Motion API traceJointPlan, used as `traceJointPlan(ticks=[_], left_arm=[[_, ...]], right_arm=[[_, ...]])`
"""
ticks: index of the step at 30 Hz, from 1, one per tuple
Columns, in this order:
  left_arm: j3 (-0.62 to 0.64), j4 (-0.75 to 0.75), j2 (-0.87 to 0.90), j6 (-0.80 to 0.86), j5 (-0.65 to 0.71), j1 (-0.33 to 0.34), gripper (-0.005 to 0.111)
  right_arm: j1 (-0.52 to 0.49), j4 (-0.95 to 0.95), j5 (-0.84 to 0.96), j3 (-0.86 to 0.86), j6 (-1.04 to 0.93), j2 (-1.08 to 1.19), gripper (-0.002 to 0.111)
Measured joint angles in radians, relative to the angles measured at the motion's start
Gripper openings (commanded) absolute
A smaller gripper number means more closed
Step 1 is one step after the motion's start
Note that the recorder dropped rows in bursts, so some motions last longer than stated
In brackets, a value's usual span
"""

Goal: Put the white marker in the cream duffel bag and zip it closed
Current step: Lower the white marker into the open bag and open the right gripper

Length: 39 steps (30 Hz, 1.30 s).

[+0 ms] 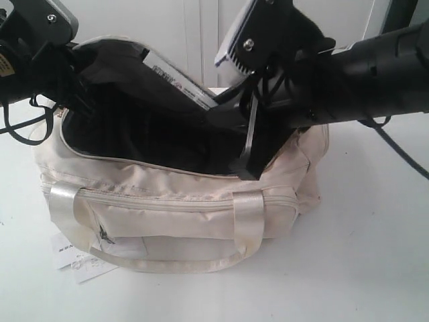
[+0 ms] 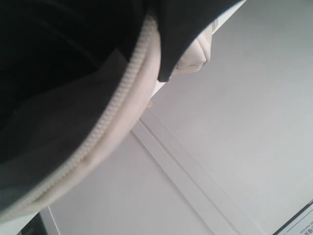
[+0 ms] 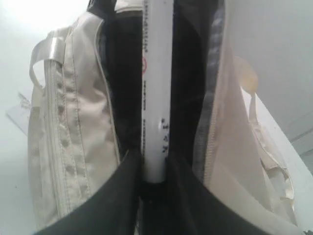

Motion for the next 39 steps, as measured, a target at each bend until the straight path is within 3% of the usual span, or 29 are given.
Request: traceJointPlan(ticks=[8,13,23,34,39], left_arm=[[0.0,0.0,0.0,0.0,0.002,0.0,0.0],[0.0,0.0,0.0,0.0,0.002,0.0,0.0],[0.0,0.0,0.0,0.0,0.002,0.0,0.0],[0.0,0.0,0.0,0.0,0.002,0.0,0.0],[0.0,0.0,0.0,0.0,0.002,0.0,0.0]], right_arm=[[0.008,0.0,0.03,0.0,-0.116,0.08,0.0],[0.008,0.0,-0.054,0.0,-0.127,0.106,0.002],[0.01,0.0,-0.101,0.0,-0.129,0.107,0.046],[0.01,0.0,-0.051,0.0,-0.025,0.107,0.046],[0.01,0.002,0.074,0.0,0.053,0.105,0.03]])
